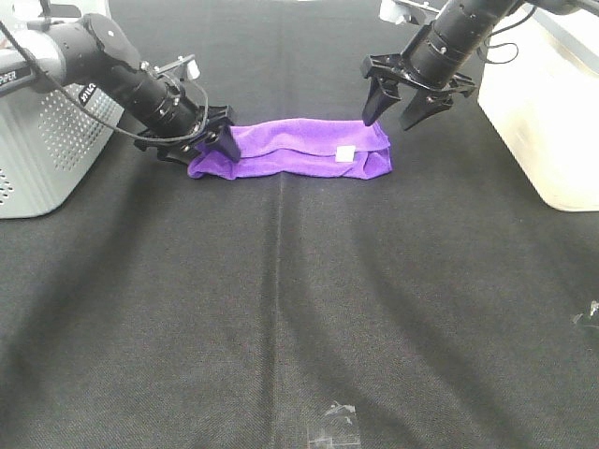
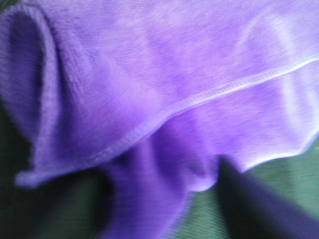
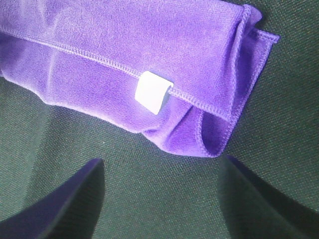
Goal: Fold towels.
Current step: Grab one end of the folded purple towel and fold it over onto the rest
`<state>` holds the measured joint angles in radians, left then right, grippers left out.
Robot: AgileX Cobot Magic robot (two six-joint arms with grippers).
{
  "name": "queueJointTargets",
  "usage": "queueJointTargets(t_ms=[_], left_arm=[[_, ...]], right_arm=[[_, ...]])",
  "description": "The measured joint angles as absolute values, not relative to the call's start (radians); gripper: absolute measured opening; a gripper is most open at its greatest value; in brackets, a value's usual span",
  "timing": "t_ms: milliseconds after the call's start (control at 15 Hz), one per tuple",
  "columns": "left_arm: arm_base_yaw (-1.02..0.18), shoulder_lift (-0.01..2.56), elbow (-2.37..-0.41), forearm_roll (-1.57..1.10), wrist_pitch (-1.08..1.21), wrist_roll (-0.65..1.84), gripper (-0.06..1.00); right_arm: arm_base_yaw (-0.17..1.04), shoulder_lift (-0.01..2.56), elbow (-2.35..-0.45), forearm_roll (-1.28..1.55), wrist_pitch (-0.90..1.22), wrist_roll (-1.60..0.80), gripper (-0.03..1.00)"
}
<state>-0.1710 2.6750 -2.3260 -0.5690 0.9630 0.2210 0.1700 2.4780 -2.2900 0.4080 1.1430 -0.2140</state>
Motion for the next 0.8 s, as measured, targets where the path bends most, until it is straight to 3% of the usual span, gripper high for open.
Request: queueJointTargets(t_ms=[67, 200, 267, 800], left_arm=[[-0.171, 2.676, -2.326, -0.547, 0.963, 0.221, 0.41], [-0.171, 2.680, -2.326, -0.513, 0.963, 0.232, 0.07], [-0.171, 2.680, -2.326, -0.506, 0.964, 0.245, 0.03], [-0.171, 2.688, -2.615, -0.215, 1.202, 0.229, 0.02]], right_arm=[[0.170, 2.478, -2.290, 0.413, 1.145, -0.214, 0.65], [0.170, 2.478, -2.290, 0.413, 1.159, -0.214, 0.65], [0.170, 2.478, -2.290, 0.413, 1.170, -0.214, 0.65], [0.170, 2.426, -2.290, 0.413, 1.213, -0.214, 0.65]])
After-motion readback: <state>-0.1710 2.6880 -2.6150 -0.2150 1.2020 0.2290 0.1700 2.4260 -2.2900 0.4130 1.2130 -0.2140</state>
